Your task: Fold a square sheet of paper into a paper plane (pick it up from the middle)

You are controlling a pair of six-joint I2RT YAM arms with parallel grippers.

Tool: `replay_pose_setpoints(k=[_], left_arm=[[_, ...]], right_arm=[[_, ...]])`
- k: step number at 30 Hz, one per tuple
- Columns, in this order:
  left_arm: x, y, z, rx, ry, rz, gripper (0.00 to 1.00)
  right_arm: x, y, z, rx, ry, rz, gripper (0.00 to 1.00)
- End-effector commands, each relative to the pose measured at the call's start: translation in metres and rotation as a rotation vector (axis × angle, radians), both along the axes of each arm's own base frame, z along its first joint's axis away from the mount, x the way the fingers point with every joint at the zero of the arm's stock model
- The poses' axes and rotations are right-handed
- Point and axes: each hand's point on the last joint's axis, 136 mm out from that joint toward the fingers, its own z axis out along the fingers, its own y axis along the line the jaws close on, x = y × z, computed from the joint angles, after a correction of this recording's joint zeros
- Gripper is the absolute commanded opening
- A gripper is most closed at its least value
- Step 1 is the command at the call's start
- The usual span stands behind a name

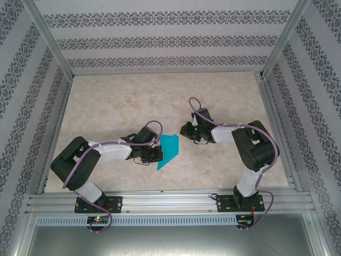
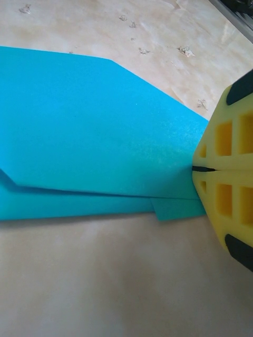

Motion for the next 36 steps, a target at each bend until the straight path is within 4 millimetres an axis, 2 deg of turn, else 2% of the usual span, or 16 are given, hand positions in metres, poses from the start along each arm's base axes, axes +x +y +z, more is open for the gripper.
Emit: replay_pose_setpoints(k=[1, 4, 6, 11, 17, 21, 26, 29, 33, 36], left_arm=[[-0.054, 0.068, -0.053, 0.339, 0.182, -0.026, 0.04], [-0.050, 0.069, -0.052, 0.356, 0.163, -0.058, 0.03], [-0.048, 0.066, -0.051, 0.356, 0.155, -0.082, 0.04], [-0.040, 0.062, -0.051, 0.362, 0.139, -0.118, 0.04], [-0.034, 0.059, -0.049, 0.348, 0.127, -0.108, 0.04], [-0.036, 0.058, -0.046, 0.326, 0.134, -0.094, 0.05], [-0.038, 0.051, -0.033, 0.272, 0.133, -0.083, 0.07], [-0.031, 0.043, -0.015, 0.224, 0.109, -0.073, 0.09], [-0.009, 0.030, 0.017, 0.107, 0.085, -0.009, 0.12], [0.003, 0.018, 0.031, 0.008, 0.110, 0.051, 0.12]], right_arm=[[-0.004, 0.011, 0.040, 0.012, -0.093, 0.042, 0.10], [-0.020, 0.026, 0.049, 0.041, -0.098, 0.071, 0.10], [-0.032, 0.041, 0.046, 0.061, -0.082, 0.092, 0.09], [-0.047, 0.069, 0.026, 0.087, -0.037, 0.115, 0.08], [-0.054, 0.082, 0.002, 0.096, 0.014, 0.109, 0.07], [-0.058, 0.075, -0.020, 0.067, 0.052, 0.081, 0.06], [-0.071, 0.055, -0.046, -0.018, 0.081, 0.065, 0.06], [-0.076, 0.048, -0.054, -0.044, 0.095, 0.062, 0.05], [-0.078, 0.045, -0.056, -0.053, 0.098, 0.056, 0.05], [-0.079, 0.044, -0.055, -0.055, 0.098, 0.055, 0.05]])
